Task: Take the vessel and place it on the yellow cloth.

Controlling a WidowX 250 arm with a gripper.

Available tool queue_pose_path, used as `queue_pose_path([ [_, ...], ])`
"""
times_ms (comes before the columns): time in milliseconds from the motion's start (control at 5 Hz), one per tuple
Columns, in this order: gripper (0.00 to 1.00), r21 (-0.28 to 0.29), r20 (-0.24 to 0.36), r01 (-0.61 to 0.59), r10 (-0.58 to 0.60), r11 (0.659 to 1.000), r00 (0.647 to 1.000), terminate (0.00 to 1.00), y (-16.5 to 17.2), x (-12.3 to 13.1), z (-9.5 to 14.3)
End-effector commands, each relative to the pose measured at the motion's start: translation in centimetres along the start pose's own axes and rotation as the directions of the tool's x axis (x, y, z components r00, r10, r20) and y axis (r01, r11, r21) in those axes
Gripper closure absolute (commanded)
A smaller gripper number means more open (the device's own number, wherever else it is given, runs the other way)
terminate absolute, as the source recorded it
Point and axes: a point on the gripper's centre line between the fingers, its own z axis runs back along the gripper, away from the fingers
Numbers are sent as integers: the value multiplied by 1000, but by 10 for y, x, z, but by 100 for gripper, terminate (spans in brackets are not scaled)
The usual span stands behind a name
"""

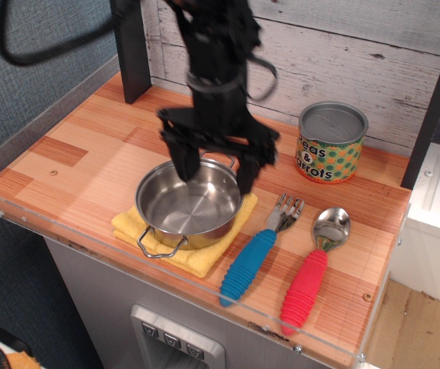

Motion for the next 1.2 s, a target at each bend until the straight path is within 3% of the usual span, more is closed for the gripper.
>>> queue_pose_path([
  [0, 0, 19, 125, -84, 81, 996, 989, 0, 30, 23, 43],
  [400, 0, 35, 106, -244, 239, 969, 965, 0, 100, 18, 45],
  [600, 0, 44, 133, -289, 281, 956, 950, 0, 123, 18, 48],
  [1000, 0, 66, 130, -357, 346, 932, 929, 0, 150, 18, 47],
])
